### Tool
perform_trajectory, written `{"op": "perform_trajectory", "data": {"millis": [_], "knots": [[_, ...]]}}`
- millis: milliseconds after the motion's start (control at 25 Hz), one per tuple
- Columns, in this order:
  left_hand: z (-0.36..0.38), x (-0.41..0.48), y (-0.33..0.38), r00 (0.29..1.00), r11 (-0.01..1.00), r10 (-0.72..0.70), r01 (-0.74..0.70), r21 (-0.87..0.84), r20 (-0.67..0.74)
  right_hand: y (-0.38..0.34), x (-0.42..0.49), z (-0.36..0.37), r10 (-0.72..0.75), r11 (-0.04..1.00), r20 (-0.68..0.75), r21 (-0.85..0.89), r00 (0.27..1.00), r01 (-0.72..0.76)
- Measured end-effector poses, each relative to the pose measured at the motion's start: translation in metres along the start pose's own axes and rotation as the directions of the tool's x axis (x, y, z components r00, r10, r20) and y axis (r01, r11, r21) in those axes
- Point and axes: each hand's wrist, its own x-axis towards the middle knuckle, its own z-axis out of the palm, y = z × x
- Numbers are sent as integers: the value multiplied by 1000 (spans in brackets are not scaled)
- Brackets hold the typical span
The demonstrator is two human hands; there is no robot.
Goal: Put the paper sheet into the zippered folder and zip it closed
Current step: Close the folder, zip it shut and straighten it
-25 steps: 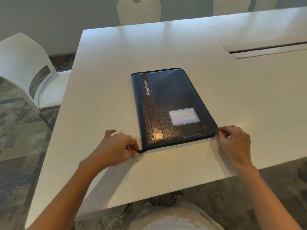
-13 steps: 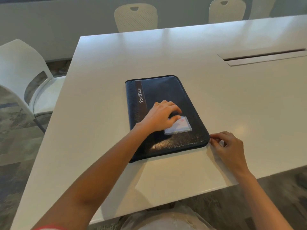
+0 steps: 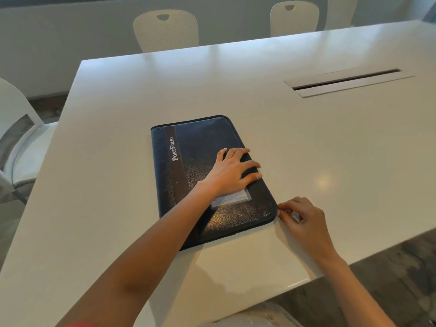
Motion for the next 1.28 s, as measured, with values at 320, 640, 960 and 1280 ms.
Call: {"op": "perform_trajectory", "data": {"millis": [320, 640, 960, 1280], "knots": [[4, 6, 1, 989, 994, 20, -35, -104, -144, 16, 21, 2, -34, 997, 8, -69, 999, 35], [8, 6, -1, 989, 994, 15, -30, -101, -145, 24, 119, 24, -158, 980, 78, -111, 984, 166], [11, 9, -3, 988, 997, 30, -41, -69, -150, 28, 230, 61, -270, 948, 120, -142, 955, 286], [2, 16, -20, 982, 963, -25, -26, -268, -186, 23, 285, 91, -264, 953, 80, -135, 961, 273]]}}
